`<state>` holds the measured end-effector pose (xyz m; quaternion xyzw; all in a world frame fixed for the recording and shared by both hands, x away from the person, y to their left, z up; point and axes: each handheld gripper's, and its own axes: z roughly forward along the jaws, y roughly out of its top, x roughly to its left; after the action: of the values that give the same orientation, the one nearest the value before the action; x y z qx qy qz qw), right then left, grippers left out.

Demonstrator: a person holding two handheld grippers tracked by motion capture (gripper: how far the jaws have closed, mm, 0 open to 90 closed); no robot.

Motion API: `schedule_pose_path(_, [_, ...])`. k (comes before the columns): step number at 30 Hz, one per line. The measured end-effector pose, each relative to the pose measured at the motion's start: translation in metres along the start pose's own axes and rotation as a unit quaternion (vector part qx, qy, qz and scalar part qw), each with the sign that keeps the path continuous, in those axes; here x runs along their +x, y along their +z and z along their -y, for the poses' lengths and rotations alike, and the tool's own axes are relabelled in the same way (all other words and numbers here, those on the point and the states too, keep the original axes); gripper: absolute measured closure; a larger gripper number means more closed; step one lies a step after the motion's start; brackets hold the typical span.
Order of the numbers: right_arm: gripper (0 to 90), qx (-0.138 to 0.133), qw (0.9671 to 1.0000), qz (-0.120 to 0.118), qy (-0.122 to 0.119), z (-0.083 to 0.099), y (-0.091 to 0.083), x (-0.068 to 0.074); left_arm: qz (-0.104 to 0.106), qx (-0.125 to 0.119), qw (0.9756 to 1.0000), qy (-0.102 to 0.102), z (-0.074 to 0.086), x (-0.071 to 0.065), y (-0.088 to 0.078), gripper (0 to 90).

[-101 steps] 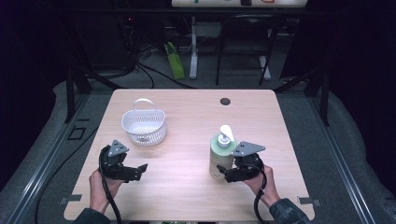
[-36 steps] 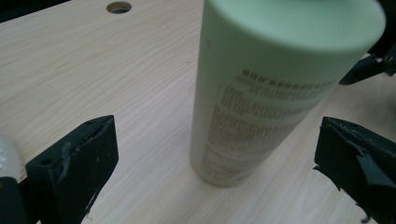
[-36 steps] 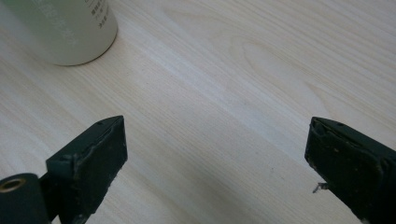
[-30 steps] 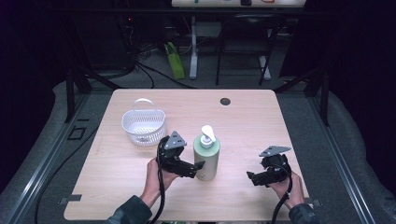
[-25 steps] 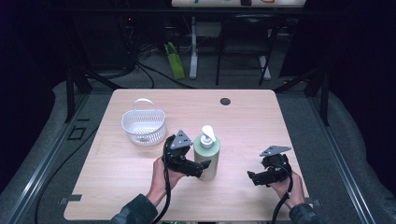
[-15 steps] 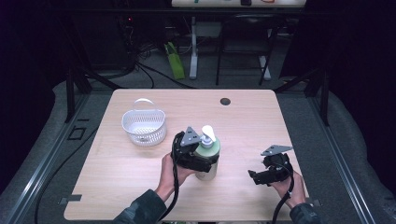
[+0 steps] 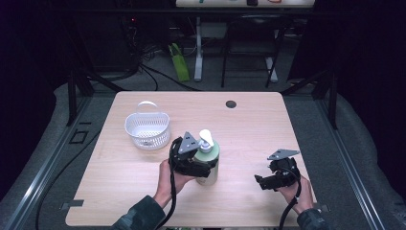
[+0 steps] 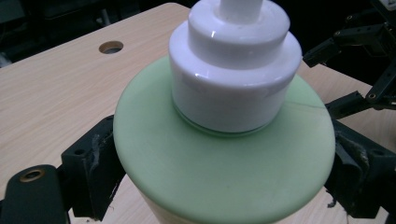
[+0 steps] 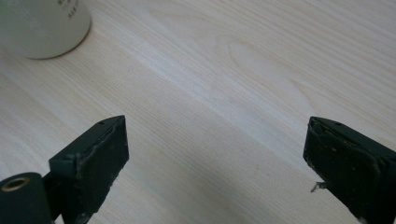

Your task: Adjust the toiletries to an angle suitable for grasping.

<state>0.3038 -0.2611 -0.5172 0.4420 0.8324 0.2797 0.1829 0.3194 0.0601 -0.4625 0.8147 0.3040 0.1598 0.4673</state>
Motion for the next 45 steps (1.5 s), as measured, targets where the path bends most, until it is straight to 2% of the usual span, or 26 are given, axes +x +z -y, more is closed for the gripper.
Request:
schedule_pose_path(13, [6.2,0.005,1.0000,-0.003,0.004,0.000,0.004,0.001,-0.038,0.004,0.9990,-0.023,0.017,0.028,-0.031,12.1])
schedule_pose_path(23, [6.3,0.006,1.0000,-0.003,0.001,0.000,0.006,0.000,-0.062,0.005,0.9973,-0.040,0.027,0.044,-0.049,12.1])
schedule_pose_path(35, [6.3,0.009,1.0000,-0.003,-0.001,0.000,0.009,0.000,-0.099,0.004,0.9932,-0.062,0.034,0.061,-0.061,12.0])
schedule_pose_path(45, [5.8,0.007,1.0000,-0.004,-0.001,0.000,0.009,0.000,-0.129,0.004,0.9886,-0.078,0.037,0.072,-0.066,11.9])
